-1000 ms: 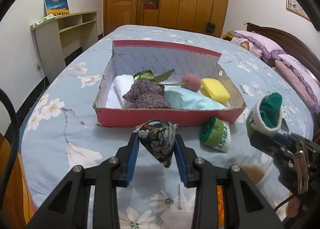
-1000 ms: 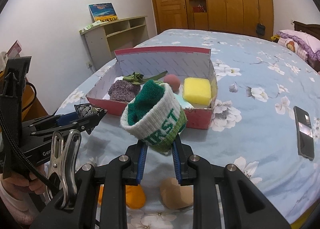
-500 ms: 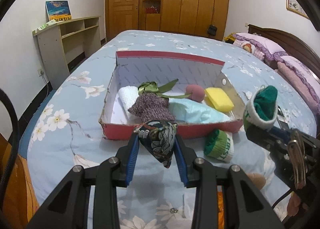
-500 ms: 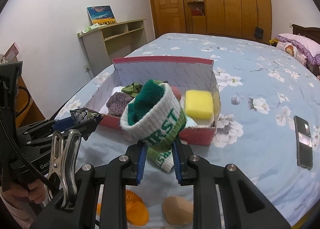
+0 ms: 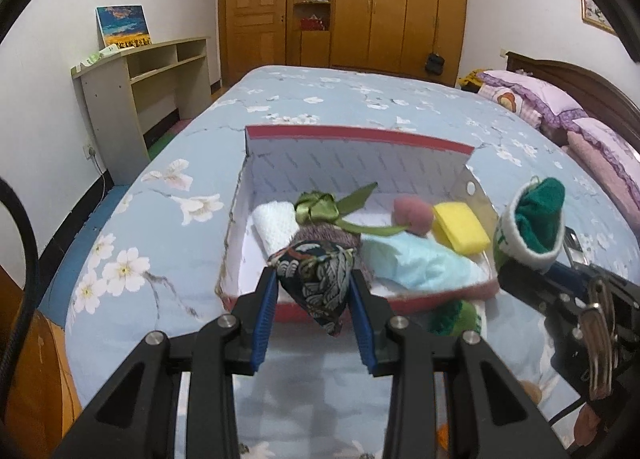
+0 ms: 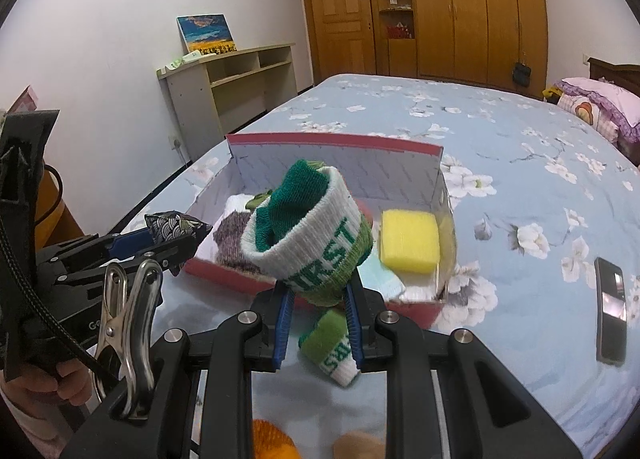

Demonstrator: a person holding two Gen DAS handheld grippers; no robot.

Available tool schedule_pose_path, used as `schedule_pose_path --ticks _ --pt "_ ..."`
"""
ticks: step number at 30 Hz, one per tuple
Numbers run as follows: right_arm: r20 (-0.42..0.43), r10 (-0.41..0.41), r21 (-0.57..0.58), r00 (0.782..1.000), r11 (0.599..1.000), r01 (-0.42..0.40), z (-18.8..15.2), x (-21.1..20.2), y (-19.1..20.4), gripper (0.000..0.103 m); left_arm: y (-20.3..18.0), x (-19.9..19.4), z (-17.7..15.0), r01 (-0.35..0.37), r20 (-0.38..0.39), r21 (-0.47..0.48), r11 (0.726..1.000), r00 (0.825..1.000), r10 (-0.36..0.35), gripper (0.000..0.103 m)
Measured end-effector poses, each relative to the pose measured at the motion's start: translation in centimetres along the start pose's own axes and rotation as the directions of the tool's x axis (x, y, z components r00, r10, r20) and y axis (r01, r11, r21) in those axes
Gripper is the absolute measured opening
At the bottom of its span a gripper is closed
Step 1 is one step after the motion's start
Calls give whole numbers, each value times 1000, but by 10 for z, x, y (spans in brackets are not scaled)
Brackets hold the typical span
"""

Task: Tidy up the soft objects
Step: 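Carry the pouch and FIRST wristband into the box with both tools and release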

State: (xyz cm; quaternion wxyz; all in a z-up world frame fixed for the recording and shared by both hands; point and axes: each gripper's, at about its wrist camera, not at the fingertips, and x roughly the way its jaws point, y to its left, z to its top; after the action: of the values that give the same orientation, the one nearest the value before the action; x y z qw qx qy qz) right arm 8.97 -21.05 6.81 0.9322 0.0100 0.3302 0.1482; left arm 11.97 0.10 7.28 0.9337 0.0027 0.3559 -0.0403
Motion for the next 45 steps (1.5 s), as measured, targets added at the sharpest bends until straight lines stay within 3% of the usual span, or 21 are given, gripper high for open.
schedule_pose_path --ticks 22,45 --pt "4 -56 8 998 998 56 38 58 -4 24 7 58 46 -30 10 -2 1000 1000 30 37" --pt "-46 -115 47 992 992 117 41 125 -22 25 17 125 43 -68 -69 -46 997 995 65 37"
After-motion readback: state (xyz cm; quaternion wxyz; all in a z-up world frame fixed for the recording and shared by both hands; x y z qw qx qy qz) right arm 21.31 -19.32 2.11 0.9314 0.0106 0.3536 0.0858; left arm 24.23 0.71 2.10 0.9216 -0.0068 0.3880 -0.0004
